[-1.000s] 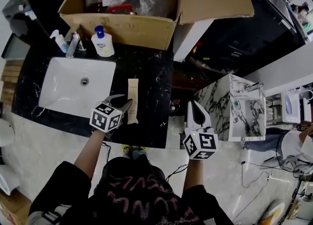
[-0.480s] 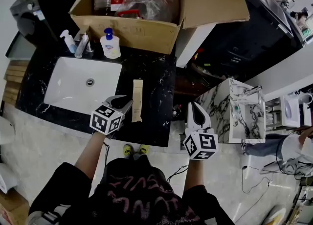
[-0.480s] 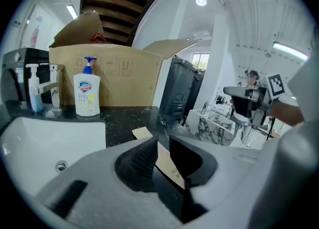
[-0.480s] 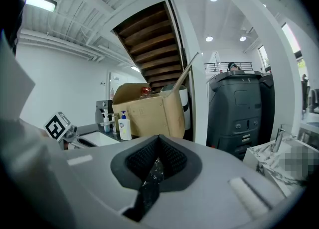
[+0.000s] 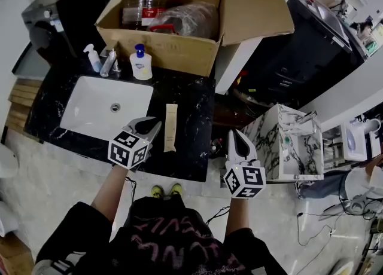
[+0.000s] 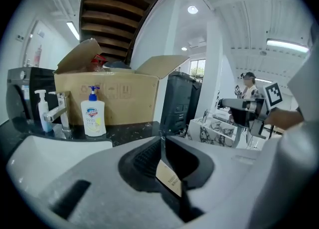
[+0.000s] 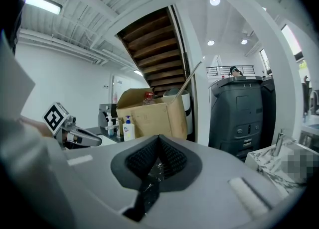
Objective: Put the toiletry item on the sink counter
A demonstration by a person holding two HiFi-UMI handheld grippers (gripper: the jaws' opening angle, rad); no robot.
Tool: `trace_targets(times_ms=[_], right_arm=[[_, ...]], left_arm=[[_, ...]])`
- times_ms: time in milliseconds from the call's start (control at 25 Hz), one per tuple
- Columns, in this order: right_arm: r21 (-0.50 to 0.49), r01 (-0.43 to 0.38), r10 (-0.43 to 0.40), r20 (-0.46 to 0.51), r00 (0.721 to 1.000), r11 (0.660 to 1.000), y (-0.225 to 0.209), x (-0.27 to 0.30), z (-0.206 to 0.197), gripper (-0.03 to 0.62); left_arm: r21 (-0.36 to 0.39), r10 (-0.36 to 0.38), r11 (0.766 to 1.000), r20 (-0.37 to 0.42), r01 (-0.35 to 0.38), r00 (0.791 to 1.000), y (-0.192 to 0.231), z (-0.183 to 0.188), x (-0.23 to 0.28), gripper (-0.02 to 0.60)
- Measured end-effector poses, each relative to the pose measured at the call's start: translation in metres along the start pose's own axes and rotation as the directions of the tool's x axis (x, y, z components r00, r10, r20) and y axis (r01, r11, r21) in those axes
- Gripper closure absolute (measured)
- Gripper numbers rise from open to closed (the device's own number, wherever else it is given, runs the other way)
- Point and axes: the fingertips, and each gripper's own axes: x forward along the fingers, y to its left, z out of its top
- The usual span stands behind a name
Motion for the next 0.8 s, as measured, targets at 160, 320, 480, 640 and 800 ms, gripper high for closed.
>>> trace_targets(times_ms=[160,320,480,640,800], right_arm=[[-0.003,-0.004,0.004,0.012,1.000,1.000,0.001,-0.007,0.005,0.582],[-0.008,-0.008,0.008,0.030,1.000,1.000,0.000,-0.014,0.012,0.582],[-0.014,-0.007,0.008,0.041,0.999,1.000,-0.003,-0.019,0.017,0.582],[-0.018,-0.011,0.012,0.054,0.998,1.000,-0.004,-0.022,0.022,0.582],[-0.030,-0.003,0.005,0.066,0.998,1.000,-0.006,-0.023,0.029,0.582]], left_arm=[[0.024,0.019,1.000,0.053,-0.020,0.998,-0.006,0.021,-0.014,0.578],[0.040,0.046,0.998,0.106,-0.051,0.993,-0.010,0.039,-0.026,0.591],[0.050,0.053,0.997,0.148,-0.061,0.988,-0.017,0.056,-0.036,0.590],[0.061,0.057,0.996,0.182,-0.070,0.982,-0.020,0.068,-0.043,0.589],[0.071,0.057,0.995,0.214,-0.074,0.975,-0.024,0.081,-0.049,0.589]])
